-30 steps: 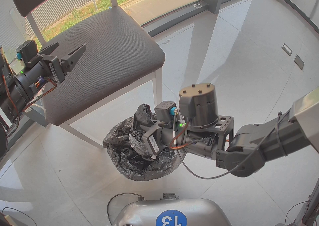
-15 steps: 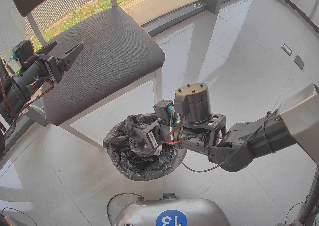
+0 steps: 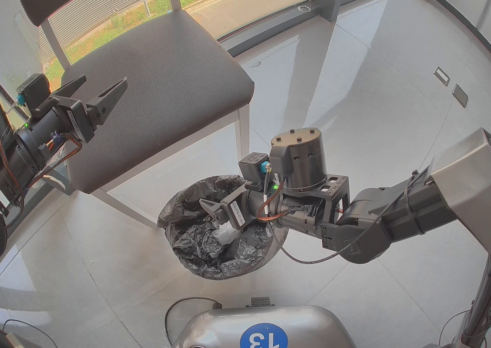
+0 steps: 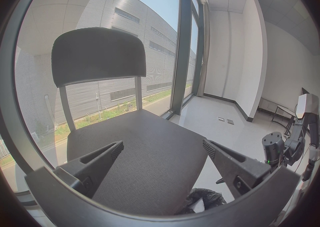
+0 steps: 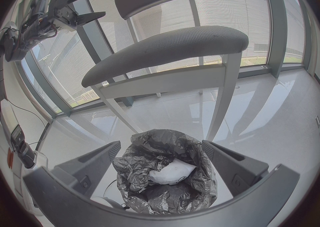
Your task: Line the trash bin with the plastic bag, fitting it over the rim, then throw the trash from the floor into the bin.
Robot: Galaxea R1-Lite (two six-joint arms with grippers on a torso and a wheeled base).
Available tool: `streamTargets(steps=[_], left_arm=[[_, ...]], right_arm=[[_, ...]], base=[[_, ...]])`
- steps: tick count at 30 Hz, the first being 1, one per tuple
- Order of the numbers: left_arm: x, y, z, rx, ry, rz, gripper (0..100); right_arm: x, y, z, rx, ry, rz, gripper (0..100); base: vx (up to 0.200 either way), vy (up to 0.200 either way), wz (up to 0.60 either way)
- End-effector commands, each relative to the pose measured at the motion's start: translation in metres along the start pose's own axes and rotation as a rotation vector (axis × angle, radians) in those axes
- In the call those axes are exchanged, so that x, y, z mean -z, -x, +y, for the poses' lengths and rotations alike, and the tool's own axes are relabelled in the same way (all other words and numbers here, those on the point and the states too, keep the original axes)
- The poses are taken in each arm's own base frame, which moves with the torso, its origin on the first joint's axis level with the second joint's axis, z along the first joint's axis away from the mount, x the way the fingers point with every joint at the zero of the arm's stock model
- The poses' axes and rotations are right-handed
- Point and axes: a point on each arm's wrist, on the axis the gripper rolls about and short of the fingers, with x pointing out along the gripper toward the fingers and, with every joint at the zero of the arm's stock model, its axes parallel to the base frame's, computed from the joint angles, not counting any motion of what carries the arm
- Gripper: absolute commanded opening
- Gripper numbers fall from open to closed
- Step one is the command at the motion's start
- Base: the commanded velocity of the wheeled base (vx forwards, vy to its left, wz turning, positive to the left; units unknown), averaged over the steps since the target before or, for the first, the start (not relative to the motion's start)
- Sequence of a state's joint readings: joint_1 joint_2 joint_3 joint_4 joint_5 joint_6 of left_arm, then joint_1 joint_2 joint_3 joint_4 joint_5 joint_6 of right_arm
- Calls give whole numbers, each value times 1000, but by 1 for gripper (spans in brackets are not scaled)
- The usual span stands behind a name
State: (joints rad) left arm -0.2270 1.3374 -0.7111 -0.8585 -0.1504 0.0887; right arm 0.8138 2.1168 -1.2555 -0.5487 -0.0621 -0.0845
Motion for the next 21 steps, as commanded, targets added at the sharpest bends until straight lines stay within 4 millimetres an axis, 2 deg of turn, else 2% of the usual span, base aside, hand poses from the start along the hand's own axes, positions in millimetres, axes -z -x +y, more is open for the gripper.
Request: streamTargets(steps=[1, 7, 8, 9, 10, 15, 16, 19, 21], left_arm=[[0, 6, -2, 4, 10, -2, 100], [19, 24, -20, 78, -2, 70, 100], [26, 31, -30, 128, -9, 96, 100], [26, 31, -30, 128, -9, 96, 100], [29, 37, -37, 158, -4, 118, 100], [37, 43, -49, 246, -25, 268, 100], [37, 43, -49, 246, -25, 268, 100], [33, 55, -63, 385, -92, 497, 100], [24, 59, -63, 428, -120, 618, 100]], right_arm=[[-2, 3, -1, 11, -2, -3, 100], [3, 18, -6, 62, -7, 27, 100], [6, 28, -13, 89, -12, 44, 100], [6, 28, -13, 89, -12, 44, 100], [7, 41, -22, 118, -13, 55, 100], [19, 75, -49, 200, -30, 110, 100], [19, 75, -49, 200, -30, 110, 100], [33, 104, -64, 247, -19, 159, 100], [39, 114, -71, 267, -4, 179, 100]], base=[[0, 0, 0], [0, 0, 0], [0, 0, 0], [0, 0, 0], [0, 0, 0], [0, 0, 0], [0, 0, 0], [0, 0, 0], [0, 0, 0]])
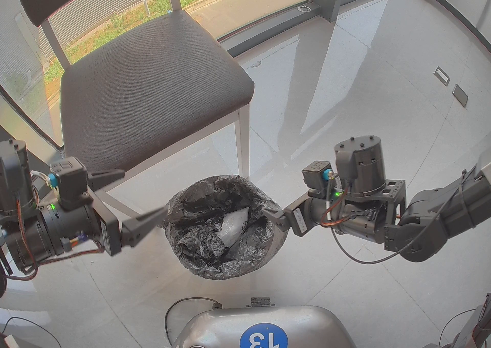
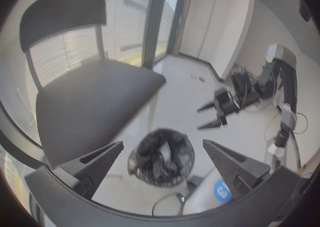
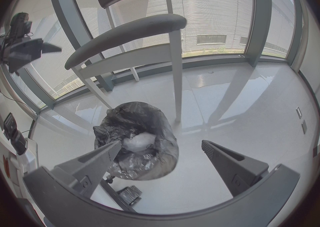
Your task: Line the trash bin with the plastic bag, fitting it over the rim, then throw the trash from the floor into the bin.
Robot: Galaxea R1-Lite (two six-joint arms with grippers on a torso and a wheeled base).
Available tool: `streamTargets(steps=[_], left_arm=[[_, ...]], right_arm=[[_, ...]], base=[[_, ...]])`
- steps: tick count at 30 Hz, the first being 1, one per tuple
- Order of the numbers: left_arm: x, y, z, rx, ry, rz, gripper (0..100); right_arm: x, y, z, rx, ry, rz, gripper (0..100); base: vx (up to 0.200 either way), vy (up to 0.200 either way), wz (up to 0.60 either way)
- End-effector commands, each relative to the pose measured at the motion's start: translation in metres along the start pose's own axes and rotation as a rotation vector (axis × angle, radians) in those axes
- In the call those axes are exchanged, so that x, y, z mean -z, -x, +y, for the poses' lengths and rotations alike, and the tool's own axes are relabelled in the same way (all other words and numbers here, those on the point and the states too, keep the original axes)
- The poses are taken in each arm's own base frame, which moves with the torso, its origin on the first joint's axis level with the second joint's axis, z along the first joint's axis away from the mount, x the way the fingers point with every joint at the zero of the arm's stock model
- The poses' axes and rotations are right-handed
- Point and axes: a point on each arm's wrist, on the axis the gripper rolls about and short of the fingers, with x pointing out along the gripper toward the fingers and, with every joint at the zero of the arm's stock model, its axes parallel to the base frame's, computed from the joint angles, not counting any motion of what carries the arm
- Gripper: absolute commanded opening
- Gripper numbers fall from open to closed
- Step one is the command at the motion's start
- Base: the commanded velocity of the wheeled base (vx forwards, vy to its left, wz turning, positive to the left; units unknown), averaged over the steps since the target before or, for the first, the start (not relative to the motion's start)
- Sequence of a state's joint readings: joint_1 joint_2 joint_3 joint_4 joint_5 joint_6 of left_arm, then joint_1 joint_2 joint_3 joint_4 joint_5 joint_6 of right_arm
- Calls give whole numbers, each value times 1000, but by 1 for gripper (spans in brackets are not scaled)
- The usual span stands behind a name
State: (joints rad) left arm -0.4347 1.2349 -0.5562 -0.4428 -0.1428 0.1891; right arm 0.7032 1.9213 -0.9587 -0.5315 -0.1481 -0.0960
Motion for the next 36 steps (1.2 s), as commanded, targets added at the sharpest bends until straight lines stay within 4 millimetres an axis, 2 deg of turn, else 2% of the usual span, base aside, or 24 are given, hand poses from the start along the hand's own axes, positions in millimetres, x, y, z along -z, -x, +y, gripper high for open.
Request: streamTargets(steps=[1, 2, 7, 10, 13, 15, 16, 17, 18, 21, 22, 23, 24, 30, 33, 36], left_arm=[[-20, 20, -17, 147, -95, 200, 100], [-30, 22, -16, 173, -97, 283, 100], [-35, 14, -13, 149, -92, 243, 100], [-23, 11, -12, 133, -83, 251, 100], [1, 13, -1, 48, -47, 248, 100], [6, 17, -1, 24, -40, 223, 100], [7, 26, 2, -43, -20, 194, 100], [7, 27, 2, -49, -17, 192, 100], [9, 39, 4, -146, -1, 178, 100], [9, 59, 3, -277, 1, 137, 100], [8, 66, 3, -317, 10, 122, 100], [8, 67, 3, -324, 13, 118, 100], [7, 80, 2, -410, 33, 82, 100], [11, 127, -4, -635, 51, -37, 100], [21, 146, -9, -681, 57, -66, 100], [50, 180, -23, -787, 76, -67, 100]], right_arm=[[17, 44, -36, 90, 9, 39, 100], [20, 49, -43, 108, 11, 43, 100], [22, 59, -50, 132, -2, 40, 100], [39, 68, -55, 148, -9, 93, 100], [69, 91, -70, 207, -48, 173, 100], [72, 103, -79, 246, -66, 165, 100], [72, 121, -88, 296, -86, 138, 100], [71, 123, -89, 299, -88, 132, 100], [73, 144, -96, 356, -109, 99, 100], [80, 180, -101, 438, -138, 50, 100], [83, 190, -100, 455, -146, 34, 100], [84, 191, -100, 458, -147, 33, 100], [90, 211, -97, 502, -159, 3, 100], [103, 259, -84, 624, -179, -121, 100], [114, 272, -76, 656, -188, -151, 100], [147, 292, -53, 674, -219, -198, 100]], base=[[0, 0, 0], [0, 0, 0], [0, 0, 0], [0, 0, 0], [0, 0, 0], [0, 0, 0], [0, 0, 0], [0, 0, 0], [0, 0, 0], [0, 0, 0], [0, 0, 0], [0, 0, 0], [0, 0, 0], [0, 0, 0], [0, 0, 0], [0, 0, 0]])
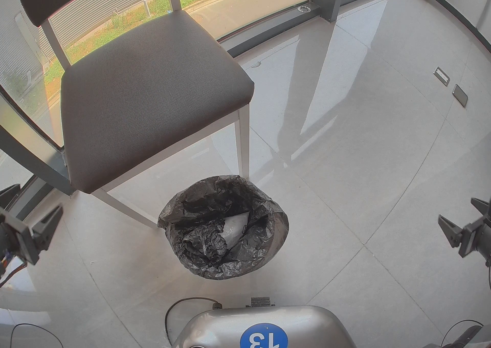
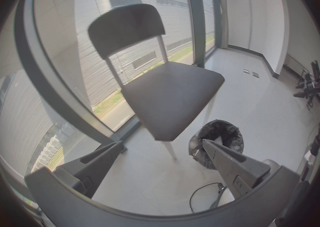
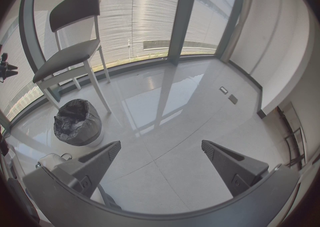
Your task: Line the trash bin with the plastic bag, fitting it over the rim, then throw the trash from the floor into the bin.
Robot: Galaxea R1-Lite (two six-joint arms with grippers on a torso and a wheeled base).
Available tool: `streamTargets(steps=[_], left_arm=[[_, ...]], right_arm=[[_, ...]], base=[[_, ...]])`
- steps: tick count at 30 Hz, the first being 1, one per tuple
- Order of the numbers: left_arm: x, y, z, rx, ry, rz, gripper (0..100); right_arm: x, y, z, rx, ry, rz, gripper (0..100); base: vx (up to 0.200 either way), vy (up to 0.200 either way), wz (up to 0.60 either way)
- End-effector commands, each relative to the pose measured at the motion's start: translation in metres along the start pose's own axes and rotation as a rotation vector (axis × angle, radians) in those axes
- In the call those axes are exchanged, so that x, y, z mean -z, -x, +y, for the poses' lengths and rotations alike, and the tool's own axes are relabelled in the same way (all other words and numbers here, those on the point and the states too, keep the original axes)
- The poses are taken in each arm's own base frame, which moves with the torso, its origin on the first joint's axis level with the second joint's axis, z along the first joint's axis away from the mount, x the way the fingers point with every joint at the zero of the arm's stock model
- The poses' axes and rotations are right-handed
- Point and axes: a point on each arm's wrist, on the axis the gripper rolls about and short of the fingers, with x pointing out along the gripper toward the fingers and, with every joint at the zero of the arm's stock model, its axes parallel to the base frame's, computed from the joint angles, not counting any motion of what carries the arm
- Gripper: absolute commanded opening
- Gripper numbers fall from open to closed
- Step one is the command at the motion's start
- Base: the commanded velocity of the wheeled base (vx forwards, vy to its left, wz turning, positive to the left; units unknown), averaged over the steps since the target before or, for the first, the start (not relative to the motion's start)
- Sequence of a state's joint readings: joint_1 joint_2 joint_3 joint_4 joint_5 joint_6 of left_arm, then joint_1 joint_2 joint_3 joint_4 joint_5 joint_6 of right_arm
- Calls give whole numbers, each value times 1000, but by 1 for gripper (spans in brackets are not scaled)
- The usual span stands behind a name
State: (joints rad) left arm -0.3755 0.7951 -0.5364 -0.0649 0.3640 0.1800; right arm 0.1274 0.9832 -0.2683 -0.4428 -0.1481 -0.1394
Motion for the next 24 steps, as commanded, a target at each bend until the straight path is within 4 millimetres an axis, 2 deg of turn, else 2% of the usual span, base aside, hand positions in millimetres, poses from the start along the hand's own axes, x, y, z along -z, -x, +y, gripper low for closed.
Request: streamTargets(steps=[1, 3, 4, 5, 6, 7, 8, 12, 19, 20, 22, 24], left_arm=[[55, 80, 21, -251, 91, -107, 100], [66, 91, 20, -280, 94, -111, 100], [86, 110, 18, -310, 98, -123, 100], [87, 112, 18, -314, 101, -125, 100], [99, 119, 16, -323, 129, -87, 100], [99, 119, 16, -323, 129, -87, 100], [89, 126, 20, -337, 185, -122, 100], [83, 135, 23, -347, 176, -129, 100], [93, 160, 25, -344, 118, 84, 100], [93, 173, 22, -386, 118, 136, 100], [92, 179, 7, -496, 138, 186, 100], [96, 180, -1, -524, 158, 212, 100]], right_arm=[[61, 72, -5, 115, -84, -146, 100], [71, 80, -4, 119, -85, -162, 100], [87, 92, -2, 124, -89, -199, 100], [88, 93, -2, 123, -89, -203, 100], [104, 104, 0, 128, -92, -229, 100], [104, 104, 0, 128, -92, -229, 100], [116, 113, 2, 148, -101, -246, 100], [116, 115, 1, 238, -140, -224, 100], [116, 115, -1, 296, -151, -217, 100], [116, 115, -1, 296, -148, -216, 100], [116, 115, -1, 297, -151, -217, 100], [116, 115, -1, 304, -154, -216, 100]], base=[[0, 0, 0], [0, 0, 0], [0, 0, 0], [0, 0, 0], [0, 0, 0], [0, 0, 0], [0, 0, 0], [0, 0, 0], [0, 0, 0], [0, 0, 0], [0, 0, 0], [0, 0, 0]])
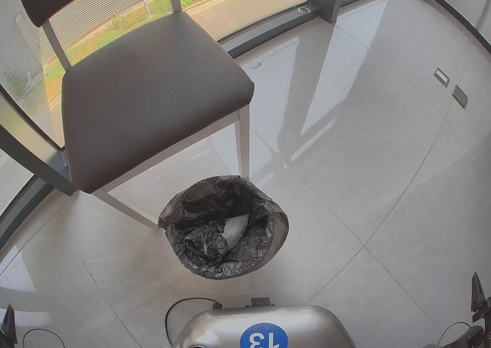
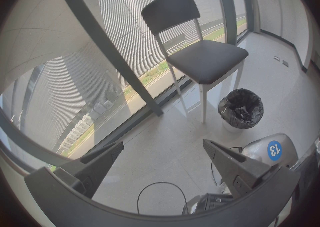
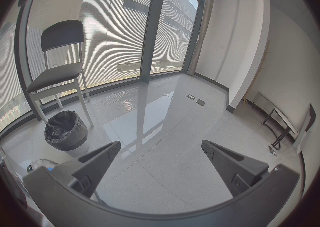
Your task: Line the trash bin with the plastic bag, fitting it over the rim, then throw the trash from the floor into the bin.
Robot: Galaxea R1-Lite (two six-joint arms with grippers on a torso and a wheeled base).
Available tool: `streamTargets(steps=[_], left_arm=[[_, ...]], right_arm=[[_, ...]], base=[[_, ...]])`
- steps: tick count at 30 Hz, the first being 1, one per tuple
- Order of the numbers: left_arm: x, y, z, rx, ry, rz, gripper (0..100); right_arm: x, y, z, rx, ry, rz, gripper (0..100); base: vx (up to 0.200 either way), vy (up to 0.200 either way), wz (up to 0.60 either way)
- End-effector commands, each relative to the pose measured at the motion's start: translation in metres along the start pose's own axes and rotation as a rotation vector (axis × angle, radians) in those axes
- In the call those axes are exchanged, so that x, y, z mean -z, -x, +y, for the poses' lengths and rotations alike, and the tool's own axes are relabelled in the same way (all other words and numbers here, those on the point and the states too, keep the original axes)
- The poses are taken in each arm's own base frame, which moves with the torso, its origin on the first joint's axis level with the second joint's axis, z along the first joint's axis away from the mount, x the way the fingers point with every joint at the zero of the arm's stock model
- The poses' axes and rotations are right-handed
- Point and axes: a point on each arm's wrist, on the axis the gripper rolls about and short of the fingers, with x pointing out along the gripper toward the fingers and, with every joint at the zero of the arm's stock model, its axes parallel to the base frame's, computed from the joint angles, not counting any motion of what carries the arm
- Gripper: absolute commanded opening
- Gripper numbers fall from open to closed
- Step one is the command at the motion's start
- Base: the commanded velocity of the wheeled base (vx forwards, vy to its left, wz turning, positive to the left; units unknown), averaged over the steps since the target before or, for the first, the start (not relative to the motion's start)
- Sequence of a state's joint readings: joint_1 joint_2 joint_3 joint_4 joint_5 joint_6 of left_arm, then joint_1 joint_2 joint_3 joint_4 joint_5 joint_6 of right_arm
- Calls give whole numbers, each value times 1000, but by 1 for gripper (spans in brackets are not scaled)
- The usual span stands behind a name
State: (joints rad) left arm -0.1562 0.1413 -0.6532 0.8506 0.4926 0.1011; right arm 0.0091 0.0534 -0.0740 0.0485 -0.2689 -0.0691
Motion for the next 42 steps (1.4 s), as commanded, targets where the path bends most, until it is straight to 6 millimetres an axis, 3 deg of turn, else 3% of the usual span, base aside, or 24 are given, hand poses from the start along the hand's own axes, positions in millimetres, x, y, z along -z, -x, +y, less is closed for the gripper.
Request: streamTargets(steps=[1, 5, 8, 9, 10, 15, 20, 27, 35, 42], left_arm=[[9, 38, -9, -161, 106, 31, 100], [17, 29, -12, 98, 82, -129, 100], [10, -4, -24, 96, 154, -275, 100], [10, -6, -25, 96, 160, -291, 100], [13, -23, -32, 93, 170, -339, 100], [48, -69, -54, 97, 174, -346, 100], [49, -71, -55, 122, 199, -338, 100], [53, -71, -60, 326, 216, -314, 100], [53, -71, -61, 342, 178, -330, 100], [53, -72, -61, 349, 181, -339, 100]], right_arm=[[7, 4, -1, 52, -13, -7, 100], [8, 3, -1, 54, -15, -6, 100], [8, 3, -1, 52, -26, -6, 100], [8, 3, -1, 52, -29, -6, 100], [8, 3, -1, 58, -40, -6, 100], [9, 3, -1, 52, -50, -5, 100], [8, 3, -1, 61, -62, -8, 100], [9, 1, -1, 63, -67, -48, 100], [16, -1, 7, -225, -78, -26, 100], [16, -1, 9, -304, -12, -44, 100]], base=[[0, 0, 0], [0, 0, 0], [0, 0, 0], [0, 0, 0], [0, 0, 0], [0, 0, 0], [0, 0, 0], [0, 0, 0], [0, 0, 0], [0, 0, 0]])
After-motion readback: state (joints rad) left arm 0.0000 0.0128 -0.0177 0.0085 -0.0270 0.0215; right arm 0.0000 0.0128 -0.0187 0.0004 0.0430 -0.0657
